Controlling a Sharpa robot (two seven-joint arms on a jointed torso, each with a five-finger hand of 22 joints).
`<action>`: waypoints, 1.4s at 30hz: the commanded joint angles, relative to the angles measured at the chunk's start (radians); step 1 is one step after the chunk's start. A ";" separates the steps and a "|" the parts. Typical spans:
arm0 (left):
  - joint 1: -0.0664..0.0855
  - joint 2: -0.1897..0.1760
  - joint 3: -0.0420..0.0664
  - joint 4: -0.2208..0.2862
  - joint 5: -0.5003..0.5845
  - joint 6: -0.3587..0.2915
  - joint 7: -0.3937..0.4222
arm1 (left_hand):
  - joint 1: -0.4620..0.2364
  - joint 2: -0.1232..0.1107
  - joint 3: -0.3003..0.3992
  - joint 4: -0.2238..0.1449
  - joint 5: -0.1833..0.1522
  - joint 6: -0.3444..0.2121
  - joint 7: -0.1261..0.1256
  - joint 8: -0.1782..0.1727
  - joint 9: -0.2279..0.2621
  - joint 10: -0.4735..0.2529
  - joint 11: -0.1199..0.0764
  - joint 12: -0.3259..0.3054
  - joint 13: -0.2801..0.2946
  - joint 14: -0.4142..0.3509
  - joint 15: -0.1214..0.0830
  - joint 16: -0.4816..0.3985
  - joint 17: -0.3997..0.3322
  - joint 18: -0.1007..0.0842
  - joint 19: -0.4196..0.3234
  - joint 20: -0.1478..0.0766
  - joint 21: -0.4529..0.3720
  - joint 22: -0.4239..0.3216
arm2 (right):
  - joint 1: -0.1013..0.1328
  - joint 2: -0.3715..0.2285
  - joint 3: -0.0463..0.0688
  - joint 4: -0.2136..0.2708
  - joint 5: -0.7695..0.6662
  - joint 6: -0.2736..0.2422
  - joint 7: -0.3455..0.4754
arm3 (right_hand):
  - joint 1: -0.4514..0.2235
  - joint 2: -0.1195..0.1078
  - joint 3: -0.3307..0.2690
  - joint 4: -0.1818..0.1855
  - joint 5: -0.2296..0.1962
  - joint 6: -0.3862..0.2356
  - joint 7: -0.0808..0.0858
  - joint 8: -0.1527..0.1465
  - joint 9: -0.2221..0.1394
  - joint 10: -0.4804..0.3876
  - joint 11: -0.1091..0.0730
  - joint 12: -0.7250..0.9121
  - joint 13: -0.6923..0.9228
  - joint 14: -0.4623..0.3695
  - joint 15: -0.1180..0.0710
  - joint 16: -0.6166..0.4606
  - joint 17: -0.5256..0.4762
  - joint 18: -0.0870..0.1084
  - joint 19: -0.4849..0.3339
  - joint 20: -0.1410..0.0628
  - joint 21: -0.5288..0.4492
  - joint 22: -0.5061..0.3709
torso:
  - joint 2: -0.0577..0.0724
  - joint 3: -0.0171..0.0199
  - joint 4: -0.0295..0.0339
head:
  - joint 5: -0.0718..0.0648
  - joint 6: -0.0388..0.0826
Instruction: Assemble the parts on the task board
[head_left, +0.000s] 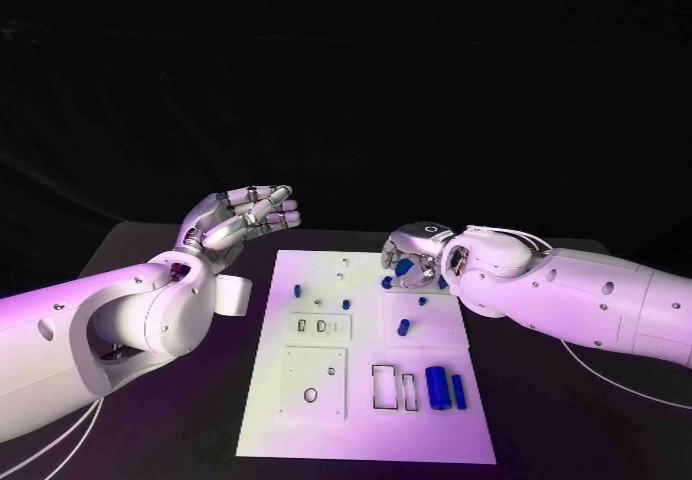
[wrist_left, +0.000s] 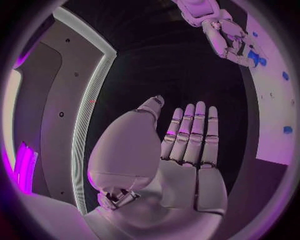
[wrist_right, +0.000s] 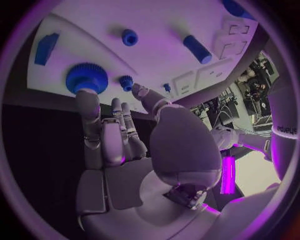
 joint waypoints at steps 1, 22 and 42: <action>0.003 -0.002 0.001 0.004 0.007 0.019 0.001 | 0.003 -0.001 0.001 0.007 0.000 0.002 0.023 0.001 0.000 0.009 -0.001 -0.004 0.000 0.008 -0.002 0.003 0.002 0.006 0.007 0.001 0.006 -0.001 | -0.004 0.003 -0.001 -0.003 -0.015 0.038 -0.004 | 0.004 -0.003 0.007 0.001 0.005 0.000 0.000 -0.009 0.002 -0.007 0.000 0.002 0.002 0.045 0.003 0.013 0.009 -0.019 -0.001 0.006 0.017 0.017 | 0.007 -0.0013 0.0022 | 0.000 0.000; 0.008 -0.005 0.001 0.004 0.012 0.019 -0.008 | 0.002 -0.002 0.000 0.009 0.000 0.000 0.024 -0.001 -0.001 0.010 -0.001 -0.007 0.000 0.008 -0.002 0.003 0.002 0.006 0.009 0.001 0.007 -0.002 | -0.008 0.013 -0.001 -0.014 -0.001 0.039 -0.006 | -0.002 0.016 0.065 0.028 0.029 0.022 -0.006 -0.001 0.025 0.023 -0.004 0.006 0.004 0.051 0.000 0.073 0.060 -0.030 0.003 0.011 0.117 0.138 | 0.024 -0.0041 0.0050 | -0.004 0.007; 0.011 -0.009 0.001 0.002 0.012 0.023 -0.022 | 0.001 -0.001 0.001 0.011 0.000 -0.004 0.025 -0.003 -0.001 0.009 0.000 -0.009 0.000 0.008 -0.002 0.002 0.003 0.006 0.010 0.001 0.007 -0.002 | -0.007 0.006 0.000 0.012 -0.001 -0.111 -0.042 | 0.057 0.054 0.185 0.049 -0.079 0.075 -0.035 0.072 0.125 0.120 -0.036 0.006 0.022 0.057 -0.027 0.125 0.104 -0.037 -0.001 -0.006 0.197 0.238 | 0.031 -0.0053 0.0056 | -0.002 0.010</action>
